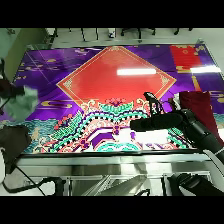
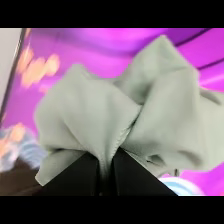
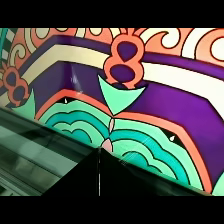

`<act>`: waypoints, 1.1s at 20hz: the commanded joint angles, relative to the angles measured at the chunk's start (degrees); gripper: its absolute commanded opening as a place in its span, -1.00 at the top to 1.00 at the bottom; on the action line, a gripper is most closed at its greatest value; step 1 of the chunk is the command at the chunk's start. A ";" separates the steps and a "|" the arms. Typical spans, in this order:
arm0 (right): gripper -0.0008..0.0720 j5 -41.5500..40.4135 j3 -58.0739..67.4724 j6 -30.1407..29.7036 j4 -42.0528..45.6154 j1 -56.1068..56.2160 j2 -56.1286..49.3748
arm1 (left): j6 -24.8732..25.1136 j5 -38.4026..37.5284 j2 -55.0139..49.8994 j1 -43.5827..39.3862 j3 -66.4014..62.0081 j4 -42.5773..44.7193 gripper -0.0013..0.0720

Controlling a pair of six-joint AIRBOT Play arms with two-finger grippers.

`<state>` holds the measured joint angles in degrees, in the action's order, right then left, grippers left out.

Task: Fold the shirts.

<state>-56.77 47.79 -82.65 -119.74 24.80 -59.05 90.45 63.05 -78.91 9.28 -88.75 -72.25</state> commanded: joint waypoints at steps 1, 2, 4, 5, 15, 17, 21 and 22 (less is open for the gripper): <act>0.92 0.02 -0.02 0.04 -0.02 0.04 -0.02 | 0.70 7.41 7.02 -12.57 -7.91 -15.17 0.93; 0.92 0.02 -0.02 0.04 -0.02 0.04 -0.02 | 0.68 8.02 8.31 -16.50 -8.15 -18.95 0.93; 0.92 0.02 -0.02 0.04 -0.02 0.04 -0.02 | 0.57 7.80 9.77 -25.11 -6.21 -24.02 0.93; 0.92 0.00 -0.02 0.04 -0.02 0.04 -0.02 | 0.42 7.41 9.84 -29.11 -4.28 -25.33 0.93; 0.89 -1.05 0.42 -0.11 0.04 -1.33 0.00 | -6.97 4.07 -5.22 -46.77 5.49 -29.97 -0.76; 0.53 -4.76 2.62 -0.15 0.02 -5.55 0.24 | -5.92 11.15 -5.49 -44.02 2.82 -29.79 -0.76; -0.41 -17.59 4.42 -6.40 1.92 -16.04 1.33 | -4.39 19.06 1.55 -36.48 9.77 -29.92 -0.76; -0.41 -18.84 3.28 -7.19 2.93 -17.00 1.36 | -4.42 17.22 4.48 -35.06 14.99 -30.51 -0.76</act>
<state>-67.96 51.33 -86.63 -118.76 12.80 -58.13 85.36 77.21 -79.20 -29.76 -80.84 -101.67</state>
